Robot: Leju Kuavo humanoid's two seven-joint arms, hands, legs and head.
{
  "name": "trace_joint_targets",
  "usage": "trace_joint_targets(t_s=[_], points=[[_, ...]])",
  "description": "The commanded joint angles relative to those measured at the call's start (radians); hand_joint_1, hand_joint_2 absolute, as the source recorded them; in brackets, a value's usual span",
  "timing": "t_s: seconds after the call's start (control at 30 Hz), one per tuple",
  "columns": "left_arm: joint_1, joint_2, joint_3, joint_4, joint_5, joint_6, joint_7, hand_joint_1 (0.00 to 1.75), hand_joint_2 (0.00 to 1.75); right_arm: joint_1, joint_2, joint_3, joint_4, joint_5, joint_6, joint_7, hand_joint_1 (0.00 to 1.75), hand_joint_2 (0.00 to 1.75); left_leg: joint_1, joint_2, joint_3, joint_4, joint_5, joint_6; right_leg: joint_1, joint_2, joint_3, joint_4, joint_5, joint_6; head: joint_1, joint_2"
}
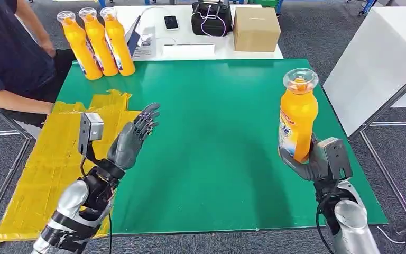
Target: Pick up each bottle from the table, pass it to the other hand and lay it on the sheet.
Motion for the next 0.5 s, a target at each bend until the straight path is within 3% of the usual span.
trace_joint_targets(t_s=[0.03, 0.13, 0.5], points=[[0.029, -0.101, -0.100, -0.042, 0.060, 0.092, -0.037, 0.00, 1.75, -0.043, 0.143, 0.150, -0.005, 0.040, -0.096, -0.030, 1.75, 1.75, 0.000, 0.004, 0.003, 0.000, -0.002, -0.001, 0.000, 0.003, 0.003, 0.000, -0.001, -0.001, 0.000, 0.000], [0.039, -0.138, -0.144, -0.047, 0.021, 0.149, -0.083, 0.00, 1.75, -0.098, 0.180, 0.237, 0.058, 0.048, -0.139, -0.024, 1.75, 1.75, 0.000, 0.006, 0.002, 0.000, -0.002, -0.001, 0.001, 0.005, 0.001, 0.000, 0.000, -0.001, 0.000, 0.000], [-0.018, -0.141, -0.250, -0.001, 0.007, 0.204, -0.147, 0.00, 1.75, -0.219, 0.217, 0.383, 0.190, 0.101, -0.217, -0.012, 1.75, 1.75, 0.000, 0.004, 0.000, -0.001, 0.000, -0.001, 0.000, 0.002, -0.001, 0.000, 0.000, 0.000, 0.000, 0.000]])
